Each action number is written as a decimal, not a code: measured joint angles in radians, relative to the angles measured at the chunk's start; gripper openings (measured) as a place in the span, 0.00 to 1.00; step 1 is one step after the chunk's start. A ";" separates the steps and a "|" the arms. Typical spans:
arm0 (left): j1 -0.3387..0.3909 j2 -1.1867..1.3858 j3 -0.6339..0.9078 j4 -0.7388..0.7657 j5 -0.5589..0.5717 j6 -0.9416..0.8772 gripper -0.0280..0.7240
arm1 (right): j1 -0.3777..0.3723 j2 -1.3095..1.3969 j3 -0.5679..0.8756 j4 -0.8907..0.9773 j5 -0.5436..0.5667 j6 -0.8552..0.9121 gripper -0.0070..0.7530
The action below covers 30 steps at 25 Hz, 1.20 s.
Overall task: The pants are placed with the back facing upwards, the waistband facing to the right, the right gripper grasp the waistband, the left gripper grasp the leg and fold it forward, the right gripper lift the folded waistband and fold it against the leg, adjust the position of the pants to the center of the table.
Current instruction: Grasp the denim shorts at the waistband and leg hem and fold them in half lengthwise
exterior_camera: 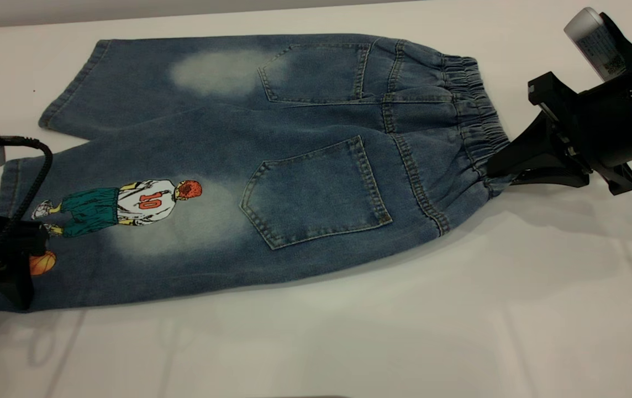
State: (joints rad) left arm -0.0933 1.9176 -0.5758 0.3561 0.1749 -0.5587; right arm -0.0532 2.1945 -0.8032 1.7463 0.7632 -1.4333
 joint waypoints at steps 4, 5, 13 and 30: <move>0.000 0.010 -0.001 -0.004 -0.008 0.002 0.68 | 0.000 0.000 0.000 0.000 0.001 0.000 0.06; 0.000 0.010 -0.001 -0.008 -0.013 0.003 0.62 | 0.000 0.000 0.000 0.000 0.001 0.000 0.06; -0.006 0.011 -0.001 -0.044 -0.059 0.003 0.11 | 0.000 0.000 0.000 -0.003 0.006 0.000 0.06; -0.067 -0.403 -0.001 -0.082 0.220 0.028 0.11 | 0.000 -0.209 0.001 -0.203 0.016 0.145 0.06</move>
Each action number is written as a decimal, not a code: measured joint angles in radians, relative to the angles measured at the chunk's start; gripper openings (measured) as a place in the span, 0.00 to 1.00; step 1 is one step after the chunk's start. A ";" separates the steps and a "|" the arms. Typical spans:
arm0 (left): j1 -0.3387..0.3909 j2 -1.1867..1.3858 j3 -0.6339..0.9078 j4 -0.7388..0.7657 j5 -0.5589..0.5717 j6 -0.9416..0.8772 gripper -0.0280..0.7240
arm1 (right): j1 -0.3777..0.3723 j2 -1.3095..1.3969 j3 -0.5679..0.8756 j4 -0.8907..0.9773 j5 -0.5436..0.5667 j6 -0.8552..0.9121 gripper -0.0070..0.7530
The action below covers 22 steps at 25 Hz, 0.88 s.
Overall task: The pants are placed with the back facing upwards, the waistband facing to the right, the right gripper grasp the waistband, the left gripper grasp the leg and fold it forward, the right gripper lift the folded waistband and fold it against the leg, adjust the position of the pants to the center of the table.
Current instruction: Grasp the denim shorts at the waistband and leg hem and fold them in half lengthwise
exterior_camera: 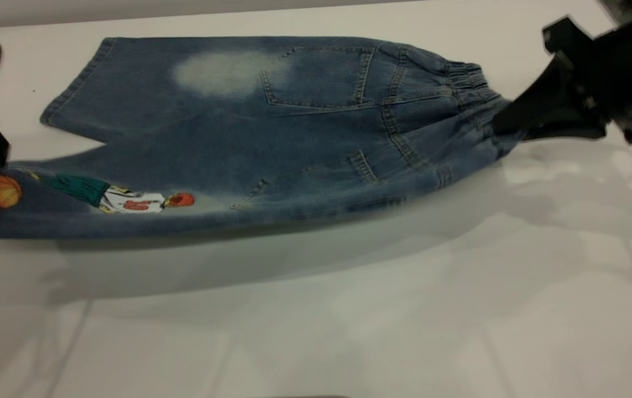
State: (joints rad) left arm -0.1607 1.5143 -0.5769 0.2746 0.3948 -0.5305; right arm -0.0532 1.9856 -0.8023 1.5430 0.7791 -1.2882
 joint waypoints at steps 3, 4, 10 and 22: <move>-0.002 -0.082 0.000 -0.034 0.051 0.037 0.11 | 0.000 -0.064 0.000 -0.063 0.001 0.067 0.06; -0.002 -0.107 0.000 -0.045 0.069 0.050 0.11 | 0.000 -0.080 0.000 -0.083 0.001 0.090 0.06; -0.002 -0.139 -0.079 -0.066 0.166 0.115 0.11 | 0.000 -0.122 0.002 -0.123 -0.031 0.159 0.06; -0.002 0.116 -0.431 -0.066 0.223 0.238 0.11 | 0.000 -0.077 -0.092 -0.103 -0.069 0.170 0.06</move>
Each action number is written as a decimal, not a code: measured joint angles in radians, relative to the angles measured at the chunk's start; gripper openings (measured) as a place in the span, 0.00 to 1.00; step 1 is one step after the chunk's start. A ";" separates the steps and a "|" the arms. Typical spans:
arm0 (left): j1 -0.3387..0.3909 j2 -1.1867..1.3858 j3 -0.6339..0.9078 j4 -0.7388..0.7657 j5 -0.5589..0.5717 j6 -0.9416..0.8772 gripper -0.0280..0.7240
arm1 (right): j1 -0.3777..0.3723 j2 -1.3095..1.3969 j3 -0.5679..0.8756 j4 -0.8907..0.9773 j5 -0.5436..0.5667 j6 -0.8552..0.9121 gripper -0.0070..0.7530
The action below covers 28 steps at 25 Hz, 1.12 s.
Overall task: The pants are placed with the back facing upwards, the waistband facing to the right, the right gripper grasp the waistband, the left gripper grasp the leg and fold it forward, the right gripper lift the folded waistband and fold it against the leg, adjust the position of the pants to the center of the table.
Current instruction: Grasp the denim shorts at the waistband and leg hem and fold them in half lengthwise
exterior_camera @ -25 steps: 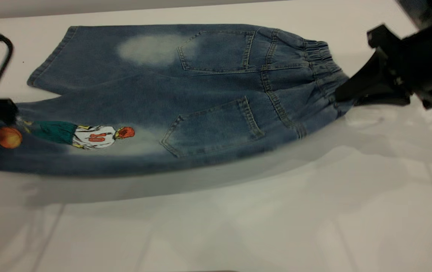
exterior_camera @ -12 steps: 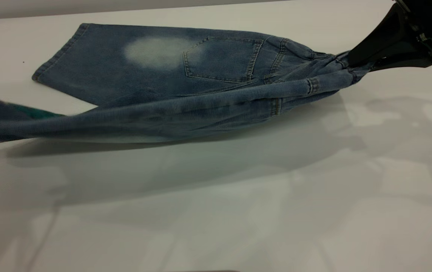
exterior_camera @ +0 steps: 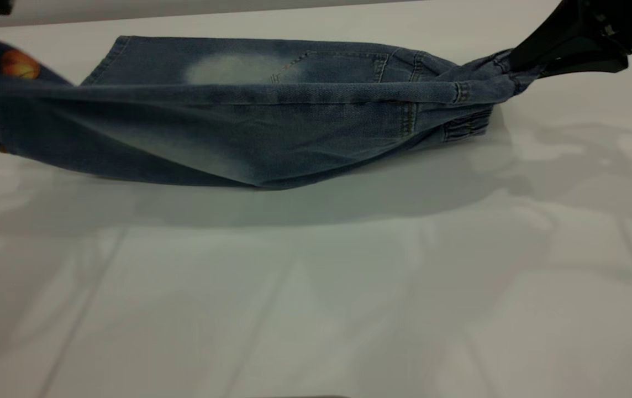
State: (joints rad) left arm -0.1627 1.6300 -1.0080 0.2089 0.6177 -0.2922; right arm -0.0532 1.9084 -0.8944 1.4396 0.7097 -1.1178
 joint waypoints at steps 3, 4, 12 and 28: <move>0.000 0.071 -0.083 0.001 0.002 0.035 0.11 | 0.000 0.044 -0.046 0.016 0.000 0.001 0.06; 0.000 0.090 -0.108 0.001 -0.002 0.045 0.11 | 0.000 0.057 -0.066 0.018 0.000 0.001 0.06; 0.000 0.256 -0.285 0.003 -0.023 0.075 0.11 | 0.000 0.192 -0.219 0.025 0.000 0.039 0.06; 0.000 0.477 -0.453 0.004 -0.149 0.103 0.11 | 0.000 0.294 -0.359 0.067 -0.097 0.078 0.13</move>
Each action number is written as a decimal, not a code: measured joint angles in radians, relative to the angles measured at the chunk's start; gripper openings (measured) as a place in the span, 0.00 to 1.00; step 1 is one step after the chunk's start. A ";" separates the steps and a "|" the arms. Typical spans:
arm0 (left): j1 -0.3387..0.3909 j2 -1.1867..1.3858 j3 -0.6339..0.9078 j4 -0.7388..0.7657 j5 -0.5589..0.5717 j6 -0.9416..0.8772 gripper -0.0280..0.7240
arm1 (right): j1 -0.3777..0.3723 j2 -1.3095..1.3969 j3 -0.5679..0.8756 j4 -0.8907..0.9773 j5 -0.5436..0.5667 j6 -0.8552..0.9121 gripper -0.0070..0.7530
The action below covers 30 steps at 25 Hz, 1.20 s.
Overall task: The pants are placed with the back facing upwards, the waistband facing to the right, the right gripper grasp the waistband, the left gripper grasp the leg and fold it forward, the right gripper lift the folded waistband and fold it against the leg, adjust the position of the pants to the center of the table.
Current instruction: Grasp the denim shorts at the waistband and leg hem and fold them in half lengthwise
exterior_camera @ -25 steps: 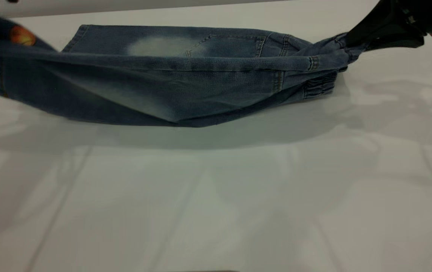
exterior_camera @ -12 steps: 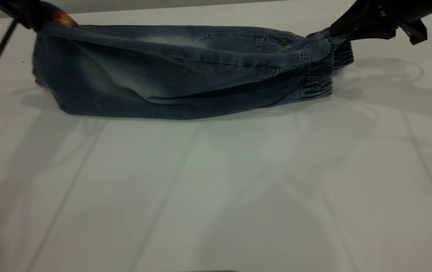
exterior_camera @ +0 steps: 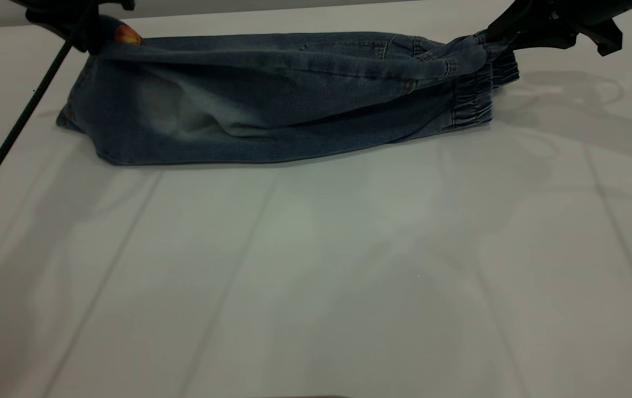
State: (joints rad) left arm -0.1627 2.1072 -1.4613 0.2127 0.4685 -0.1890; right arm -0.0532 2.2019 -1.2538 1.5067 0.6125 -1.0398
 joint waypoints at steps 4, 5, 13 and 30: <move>0.000 0.000 -0.003 0.001 -0.028 0.000 0.11 | 0.000 0.000 0.000 0.031 -0.010 0.000 0.33; 0.000 0.000 -0.003 0.002 -0.029 0.000 0.11 | 0.000 0.000 0.000 0.034 -0.012 0.000 0.40; 0.000 0.001 -0.003 0.005 -0.065 0.004 0.11 | -0.042 0.000 -0.001 0.034 0.049 0.000 0.90; 0.000 0.108 -0.131 0.005 -0.086 0.004 0.11 | -0.116 0.000 -0.001 0.117 0.129 -0.116 0.78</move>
State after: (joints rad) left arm -0.1627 2.2149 -1.5921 0.2174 0.3820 -0.1851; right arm -0.1688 2.2019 -1.2551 1.6234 0.7413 -1.1557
